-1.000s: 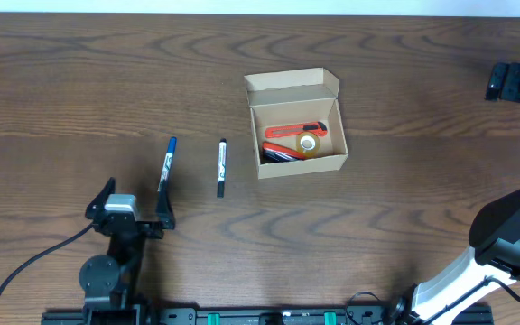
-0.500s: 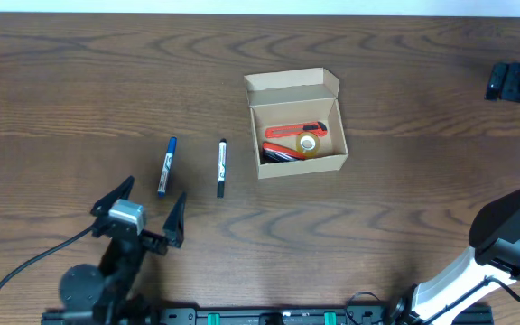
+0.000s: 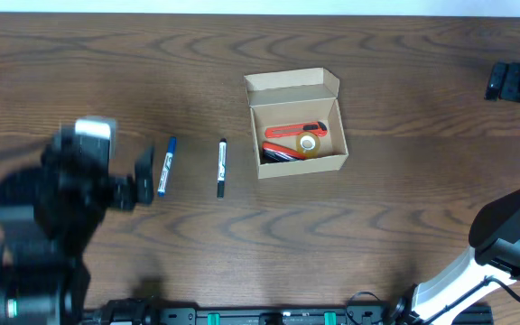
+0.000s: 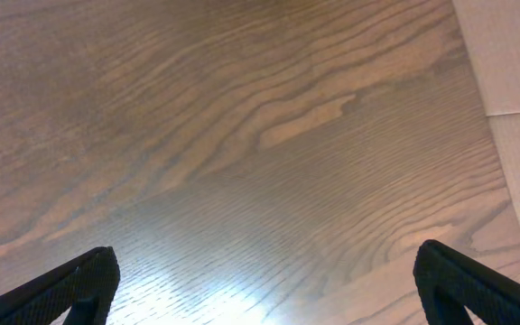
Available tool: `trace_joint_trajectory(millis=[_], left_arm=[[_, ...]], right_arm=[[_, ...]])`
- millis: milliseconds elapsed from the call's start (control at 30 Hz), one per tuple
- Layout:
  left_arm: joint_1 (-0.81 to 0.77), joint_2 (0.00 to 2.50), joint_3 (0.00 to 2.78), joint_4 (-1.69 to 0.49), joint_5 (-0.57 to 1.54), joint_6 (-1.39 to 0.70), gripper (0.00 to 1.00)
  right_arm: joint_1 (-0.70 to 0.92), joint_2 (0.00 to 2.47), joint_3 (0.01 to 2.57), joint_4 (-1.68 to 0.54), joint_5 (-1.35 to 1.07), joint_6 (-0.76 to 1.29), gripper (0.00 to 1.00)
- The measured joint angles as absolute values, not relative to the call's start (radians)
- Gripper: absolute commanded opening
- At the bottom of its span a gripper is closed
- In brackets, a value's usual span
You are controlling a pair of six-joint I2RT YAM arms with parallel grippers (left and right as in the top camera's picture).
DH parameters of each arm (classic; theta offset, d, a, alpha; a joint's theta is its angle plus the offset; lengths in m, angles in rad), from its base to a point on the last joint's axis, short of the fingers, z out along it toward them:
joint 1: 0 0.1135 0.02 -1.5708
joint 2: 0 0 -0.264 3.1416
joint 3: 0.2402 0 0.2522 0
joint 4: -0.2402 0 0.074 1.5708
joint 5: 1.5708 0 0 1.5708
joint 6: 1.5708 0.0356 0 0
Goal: Pack container
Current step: 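Move the left gripper forward over the blue-capped marker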
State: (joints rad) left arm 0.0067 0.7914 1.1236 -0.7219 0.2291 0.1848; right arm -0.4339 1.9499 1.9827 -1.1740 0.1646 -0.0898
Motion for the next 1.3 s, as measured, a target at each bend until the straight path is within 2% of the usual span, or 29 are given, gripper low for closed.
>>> trace_joint_trajectory(millis=[267,500,667,767,1067,1300], left_arm=[[0.007,1.047,1.153,-0.663,0.165,0.147,0.95],[0.007,1.256,1.159,-0.786,0.04,-0.007,0.95],[-0.001,1.402,1.197,-0.906,0.027,-0.075,0.95],[-0.022,1.431,1.211,-0.902,0.048,-0.09,0.95],[-0.047,1.437,1.234,-0.857,0.127,-0.005,0.95],[-0.047,1.576,1.239,-0.879,0.136,0.04,0.95]], right_arm=[[-0.434,1.95,1.983,-1.174,0.165,-0.09,0.99],[-0.434,1.95,1.983,-1.174,0.165,-0.09,0.99],[-0.434,1.95,1.983,-1.174,0.165,-0.09,0.99],[-0.434,1.95,1.983,-1.174,0.165,-0.09,0.99],[-0.434,1.95,1.983,-1.174,0.164,-0.09,0.99],[-0.434,1.95,1.983,-1.174,0.164,-0.09,0.99]])
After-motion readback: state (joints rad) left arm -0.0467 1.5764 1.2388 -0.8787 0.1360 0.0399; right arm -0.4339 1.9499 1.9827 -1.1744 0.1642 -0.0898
